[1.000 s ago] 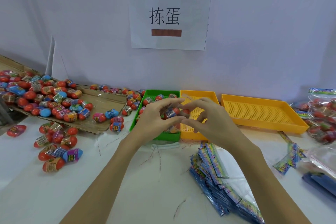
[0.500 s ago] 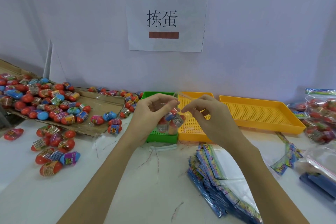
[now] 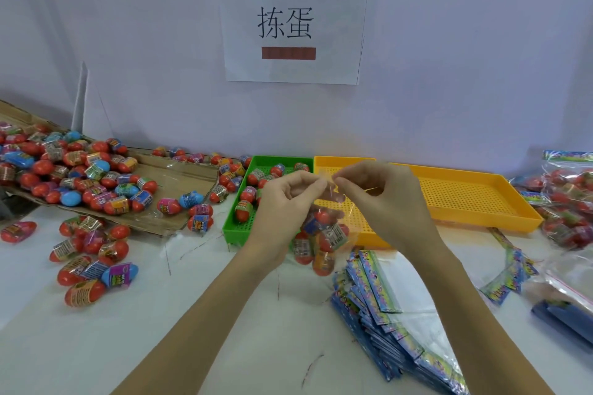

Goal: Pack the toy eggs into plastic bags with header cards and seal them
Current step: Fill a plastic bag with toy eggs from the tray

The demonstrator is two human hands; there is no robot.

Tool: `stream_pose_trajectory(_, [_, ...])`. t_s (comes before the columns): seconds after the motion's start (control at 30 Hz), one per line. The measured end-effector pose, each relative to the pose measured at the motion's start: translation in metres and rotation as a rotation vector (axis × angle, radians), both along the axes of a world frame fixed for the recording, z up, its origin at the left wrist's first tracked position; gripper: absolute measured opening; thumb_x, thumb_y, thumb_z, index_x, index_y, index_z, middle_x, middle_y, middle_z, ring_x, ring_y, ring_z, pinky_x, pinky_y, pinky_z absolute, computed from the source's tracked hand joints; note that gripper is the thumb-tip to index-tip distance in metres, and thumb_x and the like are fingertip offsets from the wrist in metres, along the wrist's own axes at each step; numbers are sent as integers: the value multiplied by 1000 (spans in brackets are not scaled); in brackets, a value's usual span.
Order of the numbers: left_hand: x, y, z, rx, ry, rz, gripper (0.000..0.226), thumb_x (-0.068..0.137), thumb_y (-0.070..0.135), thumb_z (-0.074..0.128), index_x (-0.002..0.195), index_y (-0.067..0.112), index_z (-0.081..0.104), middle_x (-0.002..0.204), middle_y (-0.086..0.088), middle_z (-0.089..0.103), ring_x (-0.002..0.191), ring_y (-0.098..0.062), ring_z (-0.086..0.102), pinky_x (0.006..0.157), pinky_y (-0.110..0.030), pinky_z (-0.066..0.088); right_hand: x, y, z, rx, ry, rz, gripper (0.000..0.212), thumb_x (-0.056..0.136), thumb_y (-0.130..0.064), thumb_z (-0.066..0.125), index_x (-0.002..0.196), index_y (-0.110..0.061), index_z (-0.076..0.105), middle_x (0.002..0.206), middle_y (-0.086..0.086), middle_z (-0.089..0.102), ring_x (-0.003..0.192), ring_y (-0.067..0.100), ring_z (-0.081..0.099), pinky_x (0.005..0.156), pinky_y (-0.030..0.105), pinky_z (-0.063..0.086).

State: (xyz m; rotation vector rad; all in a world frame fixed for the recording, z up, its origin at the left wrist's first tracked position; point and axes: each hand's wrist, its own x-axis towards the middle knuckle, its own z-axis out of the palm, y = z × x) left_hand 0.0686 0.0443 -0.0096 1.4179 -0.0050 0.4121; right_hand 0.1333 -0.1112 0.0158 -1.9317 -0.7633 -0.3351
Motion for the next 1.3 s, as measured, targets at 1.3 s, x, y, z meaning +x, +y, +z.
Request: stream_pose_trajectory(1.3, [2, 10, -8, 753, -128, 99, 17, 106, 12, 57, 103, 12, 73, 78, 14, 72, 74, -6, 72, 72, -23, 60, 6, -2, -15, -184, -348, -12, 4, 92, -18, 75, 89, -20, 76, 82, -11, 70, 80, 9, 60, 84, 26, 47])
